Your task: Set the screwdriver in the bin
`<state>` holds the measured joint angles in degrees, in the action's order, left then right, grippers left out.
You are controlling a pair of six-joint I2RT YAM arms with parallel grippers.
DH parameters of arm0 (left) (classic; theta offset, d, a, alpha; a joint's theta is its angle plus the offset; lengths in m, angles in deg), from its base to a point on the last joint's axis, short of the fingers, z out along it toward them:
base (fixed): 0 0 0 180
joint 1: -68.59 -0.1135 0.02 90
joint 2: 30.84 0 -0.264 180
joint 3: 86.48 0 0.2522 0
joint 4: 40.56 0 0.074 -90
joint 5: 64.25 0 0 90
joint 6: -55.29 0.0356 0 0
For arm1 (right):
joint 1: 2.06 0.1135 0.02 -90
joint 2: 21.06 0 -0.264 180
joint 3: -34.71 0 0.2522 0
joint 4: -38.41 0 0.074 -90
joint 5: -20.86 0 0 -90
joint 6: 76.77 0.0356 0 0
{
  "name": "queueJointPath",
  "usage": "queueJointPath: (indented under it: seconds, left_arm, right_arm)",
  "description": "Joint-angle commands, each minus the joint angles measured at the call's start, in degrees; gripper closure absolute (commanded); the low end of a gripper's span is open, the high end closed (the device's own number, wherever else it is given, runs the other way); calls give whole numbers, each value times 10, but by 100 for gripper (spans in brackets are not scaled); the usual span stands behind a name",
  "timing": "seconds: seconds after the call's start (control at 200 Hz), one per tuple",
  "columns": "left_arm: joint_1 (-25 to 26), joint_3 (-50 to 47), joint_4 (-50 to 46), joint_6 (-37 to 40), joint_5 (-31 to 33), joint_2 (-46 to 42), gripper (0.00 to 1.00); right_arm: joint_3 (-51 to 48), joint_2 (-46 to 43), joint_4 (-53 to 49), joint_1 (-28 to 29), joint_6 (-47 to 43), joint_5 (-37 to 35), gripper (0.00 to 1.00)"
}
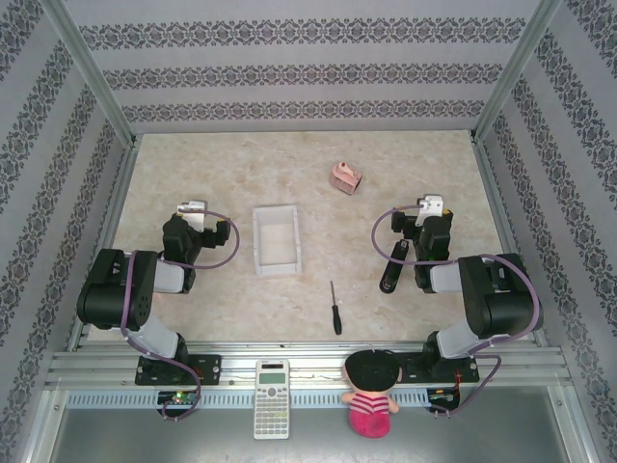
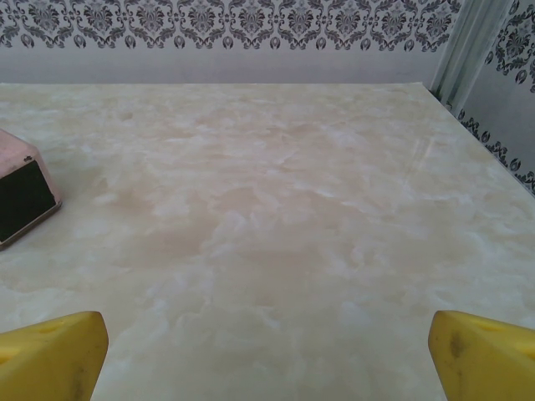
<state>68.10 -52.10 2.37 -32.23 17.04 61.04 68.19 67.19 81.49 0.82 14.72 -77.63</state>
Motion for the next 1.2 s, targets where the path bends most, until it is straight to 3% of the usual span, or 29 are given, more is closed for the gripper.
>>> queueJointPath:
  seconds: [0.0,0.125,0.215,0.29,0.465,0.709,0.814,0.854,0.904,0.939,0.994,1.079,1.194]
  left_arm:
    - [-3,7,-12,-7,4,-9,1]
    - [-3,13,-43,4,-26,-39,1]
    - [-3,67,-188,4,-29,-92,1]
    - [-3,131,-327,4,-36,-129,1]
    - [-2,227,-556,27,-43,-212,1]
    - [-1,337,-808,66,-61,-325,1]
    - [-1,376,-860,61,-61,-367,1]
    - [-1,388,-875,62,-80,-378,1]
    - [-1,407,-892,55,-101,-384,1]
    - [0,421,-904,49,-109,-383,1]
    - [0,444,-924,34,-109,-374,1]
    - [0,470,-955,22,-101,-357,1]
    - [0,471,-974,22,-76,-348,1]
  right_arm:
    - [-4,1,12,-2,11,-18,2]
    - [-4,1,12,-7,19,-29,2]
    - [-4,-6,5,7,18,-80,2]
    - [-5,-5,19,15,10,-87,2]
    - [-19,-7,47,30,-6,-97,2]
    - [-25,-15,49,28,-8,-83,2]
    - [-22,-35,39,26,-10,-82,2]
    - [-5,-82,-51,35,-9,-121,2]
    - [52,-145,-187,25,-3,-93,2]
    - [75,-171,-230,22,-12,-82,2]
    - [113,-191,-295,21,2,-102,2]
    - [192,-208,-487,23,112,-109,2]
    - [260,-240,-654,80,138,-122,2]
